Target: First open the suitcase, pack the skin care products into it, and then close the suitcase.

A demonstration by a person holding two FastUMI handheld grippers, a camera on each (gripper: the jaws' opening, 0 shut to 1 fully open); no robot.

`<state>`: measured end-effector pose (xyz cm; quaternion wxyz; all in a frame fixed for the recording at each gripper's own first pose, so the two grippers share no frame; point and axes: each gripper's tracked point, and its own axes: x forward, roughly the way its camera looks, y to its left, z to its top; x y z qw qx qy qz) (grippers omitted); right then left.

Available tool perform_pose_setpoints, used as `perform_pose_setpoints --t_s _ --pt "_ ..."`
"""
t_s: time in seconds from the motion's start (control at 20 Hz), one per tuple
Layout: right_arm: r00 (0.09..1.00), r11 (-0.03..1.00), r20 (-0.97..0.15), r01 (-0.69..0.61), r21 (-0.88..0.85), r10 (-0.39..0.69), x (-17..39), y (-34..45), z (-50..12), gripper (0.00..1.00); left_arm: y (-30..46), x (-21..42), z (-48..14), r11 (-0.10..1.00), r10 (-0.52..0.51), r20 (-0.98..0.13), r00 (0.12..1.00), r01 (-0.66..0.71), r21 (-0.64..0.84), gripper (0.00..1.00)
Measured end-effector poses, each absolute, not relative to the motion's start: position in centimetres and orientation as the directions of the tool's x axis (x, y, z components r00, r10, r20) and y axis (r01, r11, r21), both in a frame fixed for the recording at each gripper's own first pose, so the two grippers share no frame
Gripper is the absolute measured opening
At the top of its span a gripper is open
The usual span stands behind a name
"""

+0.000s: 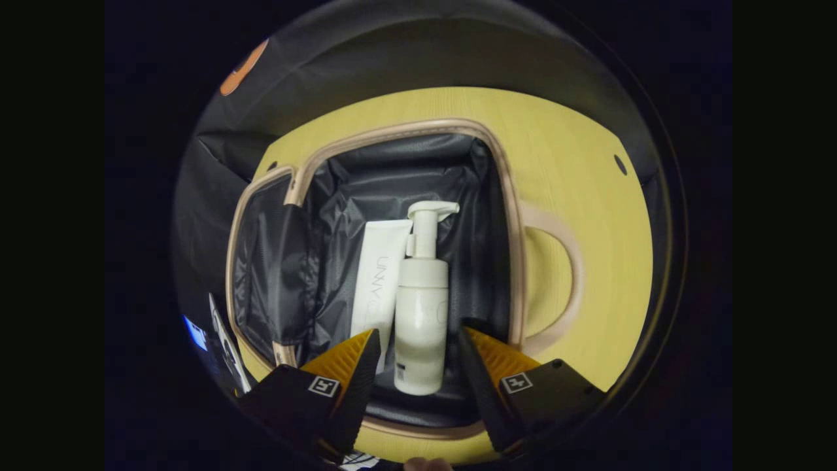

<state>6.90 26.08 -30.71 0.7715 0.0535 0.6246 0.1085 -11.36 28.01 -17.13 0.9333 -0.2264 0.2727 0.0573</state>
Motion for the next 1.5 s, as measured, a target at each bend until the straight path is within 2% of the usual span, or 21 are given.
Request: perform_pose_setpoints --t_s 0.15,0.2,0.35,0.55,0.75,0.8,0.85,0.9,0.95,1.0,1.15,1.2,1.25,1.5 --pt "0.281 0.947 -0.908 -0.176 0.270 0.311 6.0 26.2 -25.9 0.73 31.5 -9.8 -17.9 0.867 0.040 -0.521 0.852 -0.289 -0.405 0.90" --pt "0.328 0.935 -0.880 -0.205 0.289 0.344 6.0 26.1 -23.9 0.70 32.5 -9.1 -18.3 0.858 0.038 -0.522 0.852 -0.296 -0.420 0.90" --pt "0.445 0.886 -0.773 -0.324 0.332 0.452 5.6 25.9 -17.6 0.70 35.1 -6.7 -19.1 0.818 -0.018 -0.493 0.870 -0.271 -0.507 0.90" --pt "0.515 0.812 -0.647 -0.494 0.312 0.562 4.2 25.2 -12.2 0.72 39.1 -3.4 -20.5 0.720 -0.067 -0.427 0.902 -0.252 -0.646 0.90" --pt "0.553 0.800 -0.593 -0.513 0.311 0.586 2.8 24.1 -9.3 0.72 42.8 0.2 -22.3 0.560 -0.102 -0.353 0.930 -0.240 -0.793 0.90" --pt "0.558 0.801 -0.589 -0.515 0.307 0.585 2.6 23.9 -9.0 0.72 43.6 0.9 -23.1 0.524 -0.111 -0.347 0.931 -0.242 -0.817 0.79" --pt "0.565 0.803 -0.585 -0.517 0.298 0.581 2.5 23.8 -9.0 0.72 44.4 1.5 -24.2 0.502 -0.115 -0.352 0.929 -0.252 -0.827 0.90" --pt "0.578 0.802 -0.568 -0.517 0.301 0.586 2.4 23.8 -8.3 0.72 44.8 2.1 -25.3 0.482 -0.118 -0.356 0.927 -0.259 -0.837 0.89" --pt "0.584 0.796 -0.550 -0.520 0.311 0.597 2.3 24.1 -7.5 0.70 45.2 3.0 -25.9 0.450 -0.121 -0.347 0.930 -0.260 -0.854 1.00" --pt "0.590 0.792 -0.538 -0.524 0.313 0.603 2.2 24.1 -6.8 0.70 45.7 3.8 -25.9 0.407 -0.124 -0.323 0.938 -0.249 -0.879 0.88" --pt "0.608 0.798 -0.526 -0.528 0.292 0.595 2.2 23.8 -5.7 0.72 46.6 5.5 -27.9 0.354 -0.125 -0.328 0.936 -0.267 -0.896 0.85" --pt "0.616 0.802 -0.523 -0.526 0.284 0.589 2.3 23.9 -5.6 0.72 46.4 6.0 -28.6 0.339 -0.136 -0.334 0.933 -0.273 -0.900 0.96" --pt "0.621 0.804 -0.521 -0.525 0.278 0.586 2.3 24.0 -5.5 0.72 46.6 6.4 -28.8 0.320 -0.149 -0.332 0.931 -0.273 -0.907 0.84" --pt "0.620 0.808 -0.531 -0.529 0.260 0.577 1.9 24.4 -5.6 0.72 46.5 9.2 -28.4 0.216 -0.168 -0.273 0.947 -0.235 -0.948 0.77"
